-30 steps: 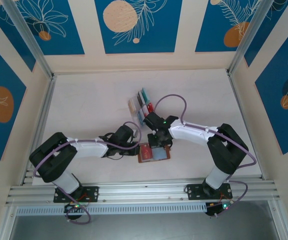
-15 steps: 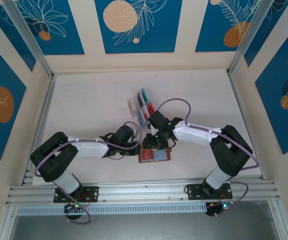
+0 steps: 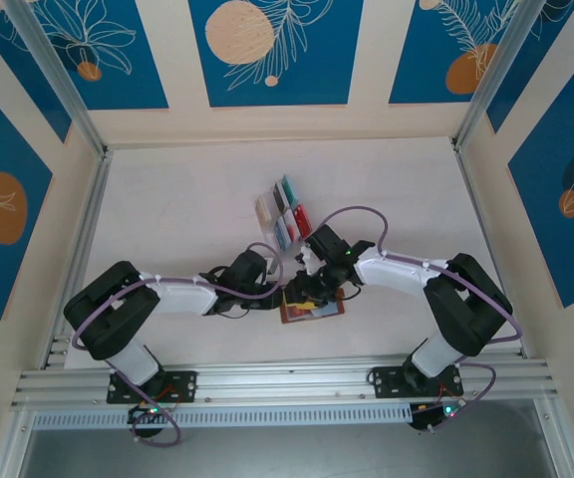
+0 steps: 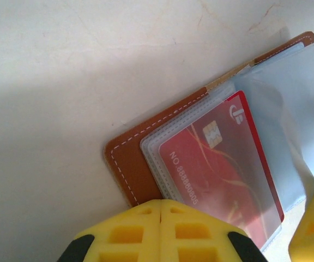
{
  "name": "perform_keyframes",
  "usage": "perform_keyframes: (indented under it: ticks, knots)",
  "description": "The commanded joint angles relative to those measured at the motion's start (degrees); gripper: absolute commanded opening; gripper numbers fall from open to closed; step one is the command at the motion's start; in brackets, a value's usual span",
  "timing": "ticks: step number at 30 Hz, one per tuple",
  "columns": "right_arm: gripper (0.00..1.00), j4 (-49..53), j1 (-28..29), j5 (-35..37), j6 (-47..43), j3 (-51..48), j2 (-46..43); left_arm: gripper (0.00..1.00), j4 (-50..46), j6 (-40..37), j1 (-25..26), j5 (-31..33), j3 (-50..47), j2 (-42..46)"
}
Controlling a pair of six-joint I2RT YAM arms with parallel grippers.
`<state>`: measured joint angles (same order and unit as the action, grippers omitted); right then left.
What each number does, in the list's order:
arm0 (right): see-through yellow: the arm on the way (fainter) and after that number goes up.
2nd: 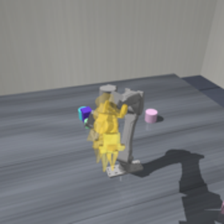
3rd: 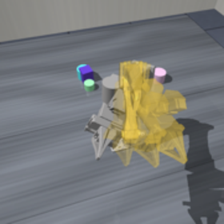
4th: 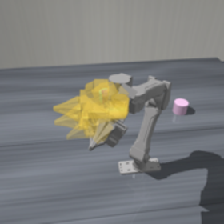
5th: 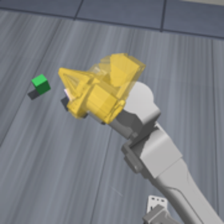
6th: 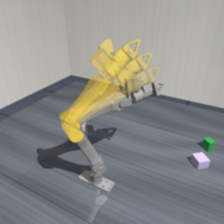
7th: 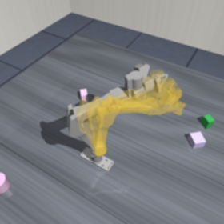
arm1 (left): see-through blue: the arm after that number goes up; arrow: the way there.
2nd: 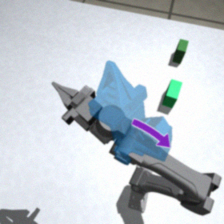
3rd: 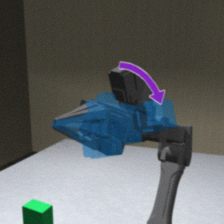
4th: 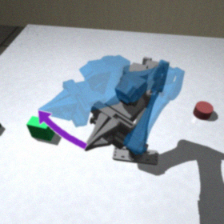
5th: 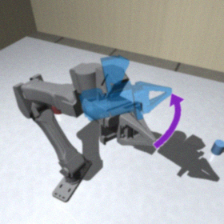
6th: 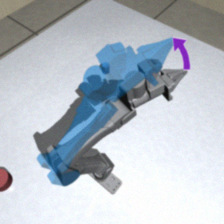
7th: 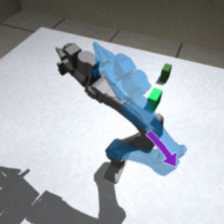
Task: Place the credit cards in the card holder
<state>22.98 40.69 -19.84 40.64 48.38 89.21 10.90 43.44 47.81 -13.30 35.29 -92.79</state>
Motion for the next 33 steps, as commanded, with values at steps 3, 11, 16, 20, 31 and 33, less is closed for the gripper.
perform_keyframes:
  ticks: [3,11,16,20,31,33]
  knots:
    - [0.42,7.54,-0.99,-0.22,-6.01,2.44,-6.80,0.03,-8.95,0.55,1.64,0.65,-3.59,-4.65]
    - [0.41,16.47,-8.30,5.50,-10.25,5.26,-14.07,0.03,-9.14,0.68,1.63,0.84,-3.74,-4.21]
    - [0.45,21.49,-9.67,12.93,-12.16,7.95,-9.13,0.03,-9.31,0.60,1.62,0.88,-3.75,-4.16]
    - [0.46,19.66,-9.23,15.05,-12.53,7.52,-6.38,0.03,-9.14,0.64,1.63,0.91,-3.68,-4.22]
    - [0.46,17.72,-8.02,16.59,-13.22,7.96,-0.48,0.03,-9.05,0.68,1.58,0.82,-3.82,-4.42]
    - [0.46,17.64,-7.81,16.68,-13.18,8.21,0.37,0.03,-8.87,0.68,1.59,0.82,-3.84,-4.46]
